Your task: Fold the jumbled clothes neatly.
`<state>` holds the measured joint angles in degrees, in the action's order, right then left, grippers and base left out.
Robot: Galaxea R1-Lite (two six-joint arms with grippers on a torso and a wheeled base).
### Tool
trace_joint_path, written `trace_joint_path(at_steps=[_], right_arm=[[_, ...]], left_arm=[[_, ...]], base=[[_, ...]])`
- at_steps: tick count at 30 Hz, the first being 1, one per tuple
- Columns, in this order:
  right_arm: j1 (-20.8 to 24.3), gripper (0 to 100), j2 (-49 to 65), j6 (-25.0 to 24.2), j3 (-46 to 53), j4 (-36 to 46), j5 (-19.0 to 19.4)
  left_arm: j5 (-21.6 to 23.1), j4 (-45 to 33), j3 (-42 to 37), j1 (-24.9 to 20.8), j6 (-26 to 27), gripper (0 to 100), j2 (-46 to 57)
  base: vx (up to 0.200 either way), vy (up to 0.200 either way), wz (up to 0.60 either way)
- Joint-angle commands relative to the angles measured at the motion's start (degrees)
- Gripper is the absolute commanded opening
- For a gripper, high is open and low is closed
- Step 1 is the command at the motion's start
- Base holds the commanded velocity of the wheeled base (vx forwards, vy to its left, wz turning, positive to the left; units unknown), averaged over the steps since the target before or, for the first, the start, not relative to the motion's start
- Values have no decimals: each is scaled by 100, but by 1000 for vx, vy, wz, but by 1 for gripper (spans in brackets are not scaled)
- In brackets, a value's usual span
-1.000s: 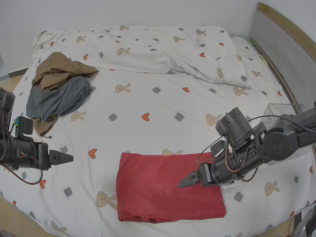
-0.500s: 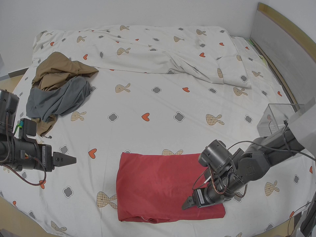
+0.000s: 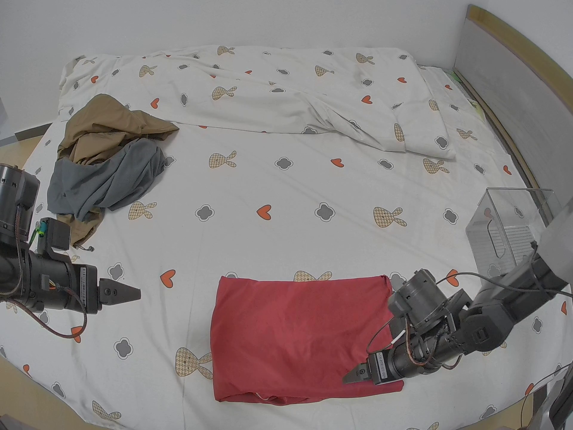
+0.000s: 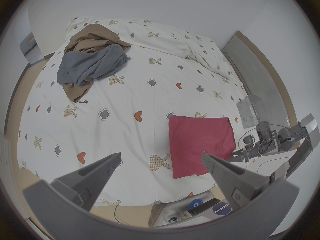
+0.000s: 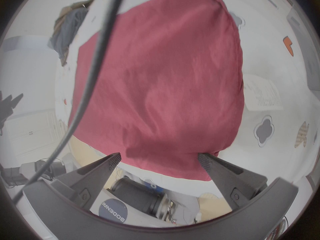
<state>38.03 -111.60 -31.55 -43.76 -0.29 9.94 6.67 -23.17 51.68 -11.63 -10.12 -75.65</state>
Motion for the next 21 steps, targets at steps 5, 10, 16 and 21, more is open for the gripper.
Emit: trace_joint_path(at_steps=[5,10,16,21], right_arm=[[-411,100,2240,114,764,-331,193],[-885,100,3057,879,817,82,395],[-1404,100,3813,782,342,618,773],[-1694,100,4068,773,430,601,703]], left_arm=[[-8,76,-457,-6,748,100,112],[-16,516,-694,-67,739,100,420],[-78,990,-650,-164,291,100,798],[-1097,1342,-703,-76,493,100,789]], base=[[0,0,0],[0,0,0],[0,0,0],[0,0,0]])
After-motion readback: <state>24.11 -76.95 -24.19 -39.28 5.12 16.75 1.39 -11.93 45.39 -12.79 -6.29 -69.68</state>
